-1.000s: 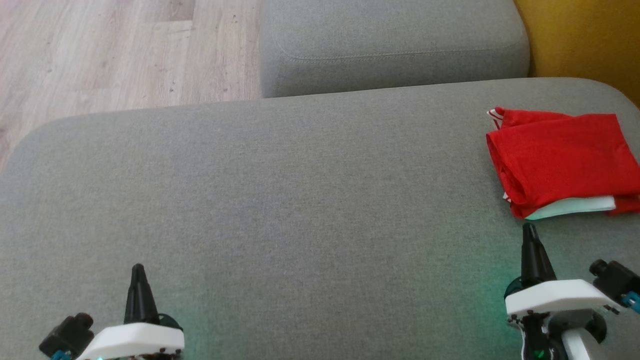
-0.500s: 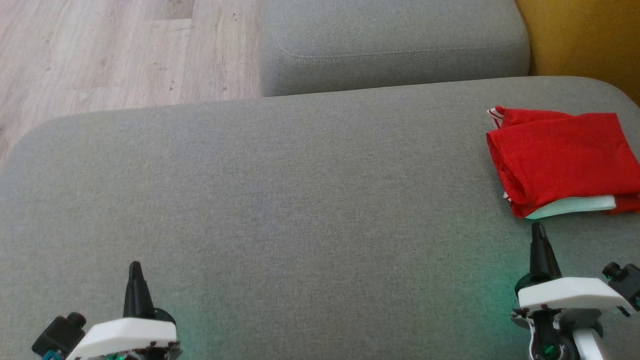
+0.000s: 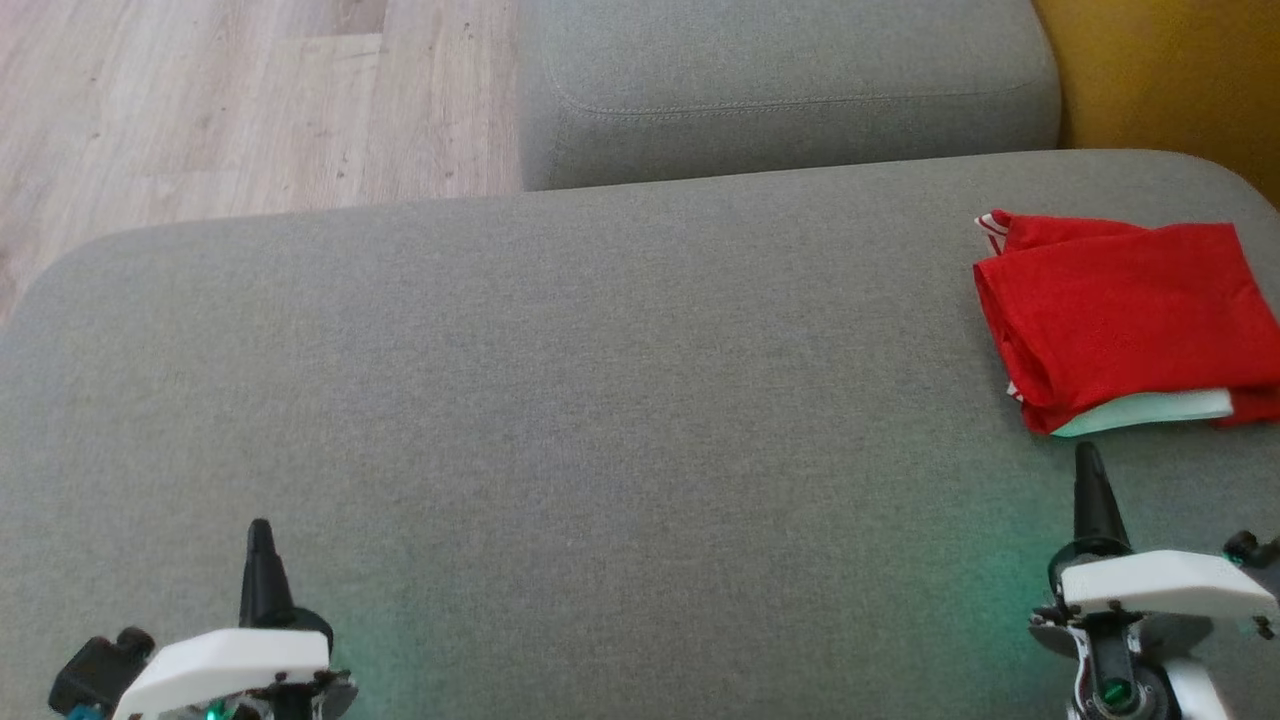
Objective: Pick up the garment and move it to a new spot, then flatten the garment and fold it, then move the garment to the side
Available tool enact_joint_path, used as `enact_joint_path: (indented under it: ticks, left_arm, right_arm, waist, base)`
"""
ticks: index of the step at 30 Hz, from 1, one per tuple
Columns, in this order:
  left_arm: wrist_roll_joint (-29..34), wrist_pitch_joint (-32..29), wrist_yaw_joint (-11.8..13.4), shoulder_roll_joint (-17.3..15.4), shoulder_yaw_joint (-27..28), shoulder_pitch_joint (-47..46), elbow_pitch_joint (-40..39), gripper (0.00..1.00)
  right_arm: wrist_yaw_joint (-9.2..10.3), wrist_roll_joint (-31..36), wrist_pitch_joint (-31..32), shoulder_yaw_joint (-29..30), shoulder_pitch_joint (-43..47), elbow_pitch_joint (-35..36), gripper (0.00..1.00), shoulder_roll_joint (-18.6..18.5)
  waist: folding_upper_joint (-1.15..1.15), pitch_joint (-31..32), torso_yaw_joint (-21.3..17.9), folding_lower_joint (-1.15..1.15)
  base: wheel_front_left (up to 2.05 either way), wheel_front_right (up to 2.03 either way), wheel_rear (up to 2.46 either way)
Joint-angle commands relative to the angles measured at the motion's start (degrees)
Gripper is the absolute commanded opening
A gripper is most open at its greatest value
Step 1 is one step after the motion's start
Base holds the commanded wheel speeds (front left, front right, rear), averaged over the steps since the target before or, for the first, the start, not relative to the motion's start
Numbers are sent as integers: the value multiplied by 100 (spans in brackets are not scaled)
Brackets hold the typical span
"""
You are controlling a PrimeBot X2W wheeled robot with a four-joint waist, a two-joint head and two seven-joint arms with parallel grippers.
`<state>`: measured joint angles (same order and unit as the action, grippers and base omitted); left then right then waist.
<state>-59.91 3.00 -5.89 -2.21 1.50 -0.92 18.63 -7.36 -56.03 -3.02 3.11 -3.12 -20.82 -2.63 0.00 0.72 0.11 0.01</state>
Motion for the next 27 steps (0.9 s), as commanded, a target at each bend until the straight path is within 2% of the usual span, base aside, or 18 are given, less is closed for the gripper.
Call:
enact_joint_path:
  ticks: [1, 27]
  left_arm:
    - [-155, -55, -40, -40, 142, -309, -202, 0]
    - [-1684, -501, -99, -53, 322, -418, -328, 0]
  right_arm:
    - [-8, -184, 53, -26, -296, 242, 0, -20]
    - [-11, -1893, 500, 157, -301, 460, 0, -22]
  waist:
    - [0, -3, 0, 0]
    - [0, -46, -6, 0]
  base:
    - [0, 0, 0]
    - [0, 0, 0]
